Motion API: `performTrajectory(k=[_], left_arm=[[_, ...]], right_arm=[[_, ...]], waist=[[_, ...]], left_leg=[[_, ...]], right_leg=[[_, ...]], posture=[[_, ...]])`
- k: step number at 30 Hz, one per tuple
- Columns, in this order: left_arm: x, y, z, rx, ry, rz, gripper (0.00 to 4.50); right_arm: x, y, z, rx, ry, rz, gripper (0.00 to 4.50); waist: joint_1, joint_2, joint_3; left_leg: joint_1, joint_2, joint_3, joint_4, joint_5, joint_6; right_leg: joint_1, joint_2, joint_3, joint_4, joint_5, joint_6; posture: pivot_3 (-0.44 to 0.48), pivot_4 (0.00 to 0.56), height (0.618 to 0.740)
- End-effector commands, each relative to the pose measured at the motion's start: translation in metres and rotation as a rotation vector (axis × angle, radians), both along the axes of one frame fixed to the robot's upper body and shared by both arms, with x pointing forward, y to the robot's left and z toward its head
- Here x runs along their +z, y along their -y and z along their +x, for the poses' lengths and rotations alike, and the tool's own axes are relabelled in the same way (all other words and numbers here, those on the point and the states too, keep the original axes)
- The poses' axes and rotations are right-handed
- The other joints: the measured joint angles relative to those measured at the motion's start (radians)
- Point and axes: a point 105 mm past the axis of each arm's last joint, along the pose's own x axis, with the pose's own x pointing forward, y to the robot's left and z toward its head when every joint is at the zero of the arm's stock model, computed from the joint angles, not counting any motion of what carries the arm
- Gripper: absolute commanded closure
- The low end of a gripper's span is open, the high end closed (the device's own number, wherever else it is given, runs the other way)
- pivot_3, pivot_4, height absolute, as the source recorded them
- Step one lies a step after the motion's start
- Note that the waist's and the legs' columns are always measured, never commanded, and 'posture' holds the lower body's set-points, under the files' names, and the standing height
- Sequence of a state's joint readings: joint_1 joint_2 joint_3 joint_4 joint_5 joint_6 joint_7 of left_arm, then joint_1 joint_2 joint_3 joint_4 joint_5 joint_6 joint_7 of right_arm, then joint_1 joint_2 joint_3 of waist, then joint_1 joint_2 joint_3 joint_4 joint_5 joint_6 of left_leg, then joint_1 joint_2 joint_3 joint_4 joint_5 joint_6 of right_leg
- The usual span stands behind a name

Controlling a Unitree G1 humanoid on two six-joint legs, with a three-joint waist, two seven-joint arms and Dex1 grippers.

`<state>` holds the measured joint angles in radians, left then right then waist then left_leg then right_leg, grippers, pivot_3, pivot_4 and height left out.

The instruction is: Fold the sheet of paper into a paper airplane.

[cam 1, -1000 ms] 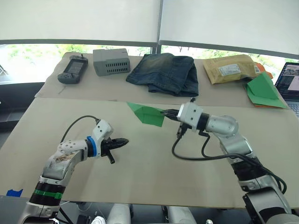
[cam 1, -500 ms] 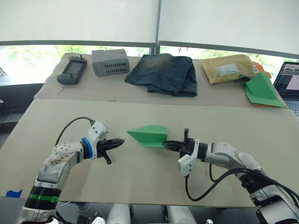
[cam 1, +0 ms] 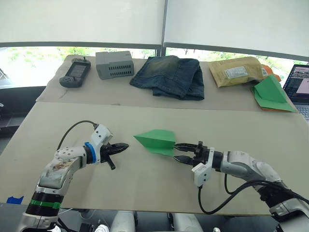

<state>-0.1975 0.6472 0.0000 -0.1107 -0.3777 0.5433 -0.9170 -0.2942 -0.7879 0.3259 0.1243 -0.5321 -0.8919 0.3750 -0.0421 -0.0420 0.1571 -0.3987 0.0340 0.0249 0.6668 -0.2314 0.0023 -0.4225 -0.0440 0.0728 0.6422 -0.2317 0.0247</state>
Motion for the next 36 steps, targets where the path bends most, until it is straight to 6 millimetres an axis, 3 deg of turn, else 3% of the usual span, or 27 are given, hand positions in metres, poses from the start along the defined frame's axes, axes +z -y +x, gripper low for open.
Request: performTrajectory(k=[1, 4, 6, 7, 8, 15, 21, 27, 36], left_arm=[[0.007, 0.000, 0.001, -0.017, 0.027, -0.003, 4.50], [0.008, 0.001, 0.000, -0.026, 0.023, -0.007, 4.50], [0.013, 0.002, 0.001, -0.032, 0.044, -0.014, 4.50], [0.017, 0.002, 0.004, -0.025, 0.060, -0.025, 4.50], [0.020, 0.003, 0.005, -0.021, 0.072, -0.033, 4.50], [0.026, 0.001, 0.006, -0.015, 0.089, -0.035, 4.50], [0.029, 0.001, 0.005, 0.014, 0.107, -0.043, 4.50], [0.033, 0.001, 0.002, 0.008, 0.108, -0.045, 4.50], [0.039, -0.002, 0.008, 0.033, 0.133, -0.053, 4.50]], right_arm=[[0.038, 0.004, 0.000, -0.030, -0.018, 0.095, 1.19], [0.059, 0.002, 0.006, -0.076, -0.093, 0.193, 1.19], [0.074, 0.001, 0.020, -0.171, -0.273, 0.371, 1.19], [0.077, 0.001, 0.028, -0.218, -0.386, 0.461, 1.76], [0.076, 0.000, 0.034, -0.252, -0.496, 0.507, 2.05], [0.056, -0.017, 0.060, -0.477, -0.955, 0.603, 4.45], [0.036, -0.046, 0.055, -0.516, -1.188, 0.545, 4.45], [0.016, -0.048, 0.051, -0.582, -1.236, 0.492, 4.45], [-0.005, -0.054, 0.027, -0.555, -1.320, 0.407, 4.45]], waist=[[0.000, 0.000, 0.000], [-0.005, 0.000, 0.000], [-0.004, -0.001, 0.000], [-0.003, -0.001, 0.000], [-0.002, -0.001, 0.000], [0.008, -0.001, 0.000], [0.004, -0.001, 0.000], [0.007, 0.000, 0.001], [0.001, -0.001, 0.001]], left_leg=[[0.000, 0.000, 0.000, 0.000, 0.000, 0.000], [0.000, 0.000, 0.000, 0.000, 0.000, 0.000], [0.001, 0.001, 0.000, 0.000, 0.000, 0.000], [0.001, 0.001, 0.000, 0.000, 0.000, 0.000], [0.001, 0.002, 0.000, 0.000, 0.000, 0.000], [-0.002, 0.000, -0.001, 0.001, 0.000, 0.000], [-0.003, 0.001, -0.002, 0.000, 0.000, 0.000], [-0.006, 0.000, -0.002, 0.001, 0.000, 0.000], [-0.005, 0.000, -0.002, 0.001, 0.000, 0.000]], right_leg=[[0.000, 0.000, 0.000, 0.000, 0.000, 0.000], [0.000, 0.000, 0.000, 0.000, 0.000, 0.000], [0.001, 0.000, 0.000, 0.000, 0.000, 0.000], [0.001, 0.001, 0.000, 0.001, 0.000, 0.000], [0.000, 0.002, 0.000, 0.001, 0.000, 0.000], [-0.001, 0.000, -0.001, 0.000, 0.000, -0.001], [-0.002, 0.001, -0.002, 0.000, 0.001, -0.001], [-0.003, -0.001, -0.003, -0.001, 0.001, 0.000], [-0.003, 0.000, -0.003, 0.000, 0.001, 0.000]], posture=[[0.000, 0.150, 0.734], [0.000, 0.150, 0.734], [0.000, 0.150, 0.734], [0.000, 0.150, 0.734], [0.000, 0.150, 0.734], [0.000, 0.150, 0.734], [0.000, 0.150, 0.734], [0.000, 0.150, 0.734], [0.000, 0.150, 0.734]])
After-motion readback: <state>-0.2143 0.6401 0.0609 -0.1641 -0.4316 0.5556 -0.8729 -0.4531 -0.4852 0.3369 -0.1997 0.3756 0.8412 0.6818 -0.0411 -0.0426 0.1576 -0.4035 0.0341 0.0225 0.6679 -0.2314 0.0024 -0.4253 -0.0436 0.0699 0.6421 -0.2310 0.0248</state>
